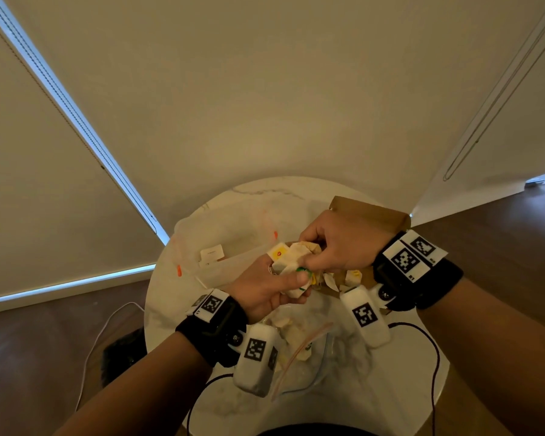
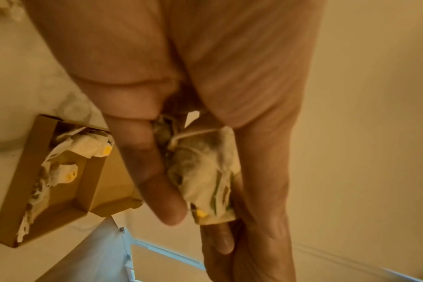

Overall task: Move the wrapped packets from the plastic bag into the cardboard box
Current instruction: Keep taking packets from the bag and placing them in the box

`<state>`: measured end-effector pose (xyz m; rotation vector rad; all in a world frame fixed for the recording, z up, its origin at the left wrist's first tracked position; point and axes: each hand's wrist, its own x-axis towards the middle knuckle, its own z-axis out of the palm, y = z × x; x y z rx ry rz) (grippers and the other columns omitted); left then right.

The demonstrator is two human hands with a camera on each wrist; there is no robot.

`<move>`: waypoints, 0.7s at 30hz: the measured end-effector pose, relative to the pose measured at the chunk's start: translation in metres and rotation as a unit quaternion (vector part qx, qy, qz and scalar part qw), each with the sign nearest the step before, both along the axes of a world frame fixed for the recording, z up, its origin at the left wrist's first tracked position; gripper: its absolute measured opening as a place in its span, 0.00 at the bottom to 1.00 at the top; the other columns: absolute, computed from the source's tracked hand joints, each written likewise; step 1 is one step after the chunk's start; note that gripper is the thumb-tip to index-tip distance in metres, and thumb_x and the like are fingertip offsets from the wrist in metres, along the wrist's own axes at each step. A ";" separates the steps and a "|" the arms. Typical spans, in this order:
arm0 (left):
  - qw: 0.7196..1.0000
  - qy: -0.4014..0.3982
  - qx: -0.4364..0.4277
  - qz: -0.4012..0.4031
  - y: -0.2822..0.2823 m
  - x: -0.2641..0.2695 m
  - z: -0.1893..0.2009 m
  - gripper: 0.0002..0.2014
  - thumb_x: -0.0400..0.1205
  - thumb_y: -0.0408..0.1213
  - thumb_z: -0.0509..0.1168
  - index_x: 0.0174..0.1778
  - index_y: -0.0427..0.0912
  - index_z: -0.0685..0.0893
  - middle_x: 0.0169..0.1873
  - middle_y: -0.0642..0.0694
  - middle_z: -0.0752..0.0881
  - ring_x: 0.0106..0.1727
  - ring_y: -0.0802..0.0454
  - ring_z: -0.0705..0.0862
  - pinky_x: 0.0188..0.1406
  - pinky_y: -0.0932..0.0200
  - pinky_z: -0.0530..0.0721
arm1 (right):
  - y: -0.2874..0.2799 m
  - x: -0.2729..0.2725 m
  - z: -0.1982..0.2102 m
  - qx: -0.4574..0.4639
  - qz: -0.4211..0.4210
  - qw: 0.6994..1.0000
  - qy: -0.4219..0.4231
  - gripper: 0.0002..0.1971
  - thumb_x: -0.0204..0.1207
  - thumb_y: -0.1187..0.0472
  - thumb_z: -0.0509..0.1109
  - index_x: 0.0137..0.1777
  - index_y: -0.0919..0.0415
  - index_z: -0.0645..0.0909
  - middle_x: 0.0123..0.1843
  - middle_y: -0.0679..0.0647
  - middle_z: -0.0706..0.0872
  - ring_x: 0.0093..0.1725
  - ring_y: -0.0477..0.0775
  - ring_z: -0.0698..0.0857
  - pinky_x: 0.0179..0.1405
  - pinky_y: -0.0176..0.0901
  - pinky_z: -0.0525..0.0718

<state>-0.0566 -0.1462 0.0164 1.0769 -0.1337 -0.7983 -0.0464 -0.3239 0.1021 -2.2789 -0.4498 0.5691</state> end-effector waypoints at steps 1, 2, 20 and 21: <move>1.000 -0.004 0.000 -0.001 -0.001 -0.001 0.001 0.37 0.59 0.41 0.87 0.62 0.43 0.79 0.42 0.41 0.86 0.37 0.46 0.87 0.33 0.57 0.87 | 0.000 0.000 -0.001 -0.004 0.004 1.000 0.000 0.05 0.75 0.66 0.73 0.41 0.67 0.88 0.21 0.42 0.82 0.21 0.35 0.78 0.22 0.24 0.71; 1.000 -0.010 0.000 0.002 -0.001 -0.002 0.001 0.31 0.64 0.35 0.84 0.62 0.45 0.80 0.41 0.40 0.85 0.36 0.47 0.86 0.32 0.56 0.87 | 0.000 -0.001 -0.002 -0.004 0.009 1.000 0.002 0.04 0.75 0.66 0.73 0.42 0.66 0.88 0.21 0.40 0.82 0.22 0.34 0.78 0.22 0.23 0.71; 0.993 -0.052 0.081 0.072 0.003 -0.003 0.003 0.13 0.72 0.34 0.73 0.50 0.33 0.85 0.38 0.34 0.83 0.31 0.46 0.83 0.28 0.59 0.83 | -0.024 -0.005 -0.021 0.121 -0.083 0.989 0.027 0.08 0.80 0.61 0.71 0.44 0.66 0.85 0.30 0.56 0.86 0.23 0.47 0.80 0.22 0.36 0.78; 0.993 -0.053 0.081 0.071 0.003 -0.003 0.004 0.12 0.72 0.34 0.73 0.49 0.33 0.85 0.38 0.35 0.83 0.31 0.47 0.82 0.28 0.59 0.83 | -0.024 -0.005 -0.023 0.122 -0.086 0.989 0.023 0.08 0.80 0.61 0.70 0.44 0.66 0.86 0.30 0.58 0.86 0.25 0.50 0.81 0.24 0.37 0.80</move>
